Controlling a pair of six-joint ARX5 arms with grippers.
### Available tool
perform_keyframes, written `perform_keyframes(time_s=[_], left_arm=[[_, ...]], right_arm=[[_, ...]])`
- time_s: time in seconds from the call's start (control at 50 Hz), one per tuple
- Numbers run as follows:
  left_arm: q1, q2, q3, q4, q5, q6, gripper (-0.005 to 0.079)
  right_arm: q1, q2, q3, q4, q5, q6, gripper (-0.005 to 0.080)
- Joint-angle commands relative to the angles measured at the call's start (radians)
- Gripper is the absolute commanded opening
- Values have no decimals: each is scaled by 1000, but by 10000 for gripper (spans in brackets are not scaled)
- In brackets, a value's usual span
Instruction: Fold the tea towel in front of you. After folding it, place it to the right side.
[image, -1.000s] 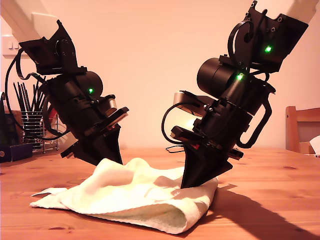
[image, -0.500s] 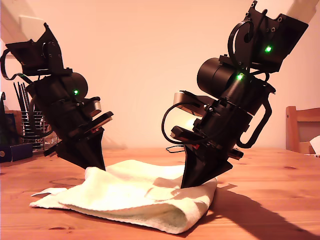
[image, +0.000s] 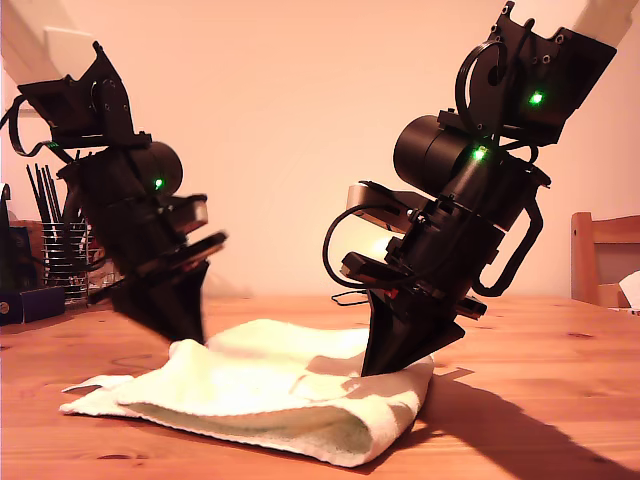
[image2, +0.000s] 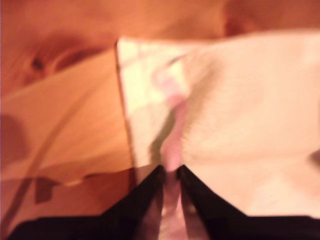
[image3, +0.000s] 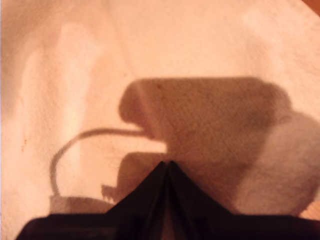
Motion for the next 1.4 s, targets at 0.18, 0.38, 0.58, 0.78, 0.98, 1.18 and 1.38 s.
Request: perform_keyframes(time_s=[0.18,0.38,0.58,0.78,0.98,1.18,1.38], left_arm=[[14,-48,41,-3,-73,26,170],[-6,-108,52,-66,73,-19,165],[-75,-108,51,-89,179,-27,84],[-143,-106,48,-109,157,-26,-23],[-161,-103,42,-124,132,-27,-24],[-168,-73,-19,-80,128,-27,-24],[-181,-73,-79,-36,117,-27,-24]], right_arm=[[5,31,-35,-10,2,-2,-13],[3,31,-18,41,-11,28,-12],[2,31,42,39,-42,27,-12],[-16,31,96,18,-51,23,-12],[-59,31,105,11,-38,-28,-13],[-99,31,105,31,-40,-29,-13],[-108,35,105,43,-53,-33,-13]])
